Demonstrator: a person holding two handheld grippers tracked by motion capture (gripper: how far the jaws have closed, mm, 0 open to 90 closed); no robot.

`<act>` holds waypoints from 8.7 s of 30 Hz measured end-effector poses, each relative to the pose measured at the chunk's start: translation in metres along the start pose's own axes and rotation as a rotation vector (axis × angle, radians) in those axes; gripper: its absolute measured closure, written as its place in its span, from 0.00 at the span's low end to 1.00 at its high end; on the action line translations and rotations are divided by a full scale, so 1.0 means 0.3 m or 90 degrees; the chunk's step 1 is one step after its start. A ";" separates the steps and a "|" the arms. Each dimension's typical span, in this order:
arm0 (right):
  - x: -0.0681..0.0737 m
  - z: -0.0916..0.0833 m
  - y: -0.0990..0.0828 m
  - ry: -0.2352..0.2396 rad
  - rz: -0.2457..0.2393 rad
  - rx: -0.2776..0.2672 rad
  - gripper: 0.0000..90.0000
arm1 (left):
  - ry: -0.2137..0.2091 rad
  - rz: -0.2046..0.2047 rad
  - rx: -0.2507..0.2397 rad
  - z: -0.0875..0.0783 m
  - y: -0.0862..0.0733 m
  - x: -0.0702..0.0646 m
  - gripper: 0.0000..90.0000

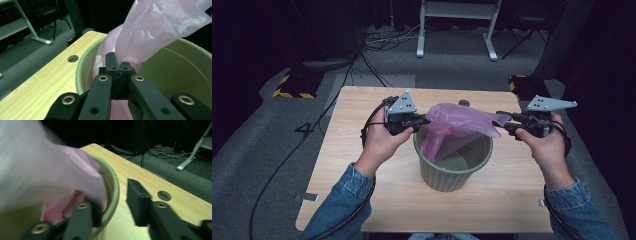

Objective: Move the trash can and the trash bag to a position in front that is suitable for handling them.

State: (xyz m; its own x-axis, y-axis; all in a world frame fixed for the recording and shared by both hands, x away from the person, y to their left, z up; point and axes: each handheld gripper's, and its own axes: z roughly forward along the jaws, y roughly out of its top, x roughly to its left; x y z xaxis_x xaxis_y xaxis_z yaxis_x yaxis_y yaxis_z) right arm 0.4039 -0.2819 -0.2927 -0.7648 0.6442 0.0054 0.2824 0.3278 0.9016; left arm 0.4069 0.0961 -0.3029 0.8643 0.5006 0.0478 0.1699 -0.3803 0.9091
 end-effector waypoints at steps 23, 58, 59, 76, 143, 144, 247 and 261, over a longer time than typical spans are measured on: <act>0.042 -0.148 -0.019 -0.091 -0.021 -0.040 0.71 | 0.031 0.025 0.006 0.023 0.030 -0.012 0.97; 0.230 -0.005 -0.033 0.128 -0.118 0.032 0.96 | 0.013 0.065 -0.050 0.038 0.072 -0.061 0.93; 0.226 -0.011 -0.034 0.122 -0.113 0.029 0.92 | 0.011 0.065 -0.048 0.040 0.072 -0.064 0.96; 0.220 -0.064 0.085 0.089 -0.126 -0.026 0.84 | -0.011 0.029 0.030 0.128 0.008 -0.063 1.00; 0.109 0.085 0.201 0.068 -0.020 0.040 1.00 | 0.018 0.013 -0.056 -0.046 -0.025 -0.030 0.99; 0.098 0.077 0.195 0.064 -0.017 0.043 1.00 | 0.027 0.009 -0.053 -0.053 -0.031 -0.018 0.99; -0.182 0.276 0.021 -0.009 0.055 0.098 1.00 | 0.042 -0.098 0.044 -0.086 -0.245 0.182 0.99; -0.232 0.323 -0.092 -0.016 0.101 0.170 1.00 | 0.001 -0.122 0.078 -0.026 -0.313 0.180 0.99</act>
State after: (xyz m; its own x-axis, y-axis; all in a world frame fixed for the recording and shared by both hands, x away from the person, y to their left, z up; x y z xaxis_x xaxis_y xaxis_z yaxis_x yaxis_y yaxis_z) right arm 0.5053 -0.2689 -0.3598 -0.6851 0.7178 0.1238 0.5425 0.3894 0.7444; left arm 0.4338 0.1648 -0.3825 0.8102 0.5738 -0.1196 0.3869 -0.3702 0.8446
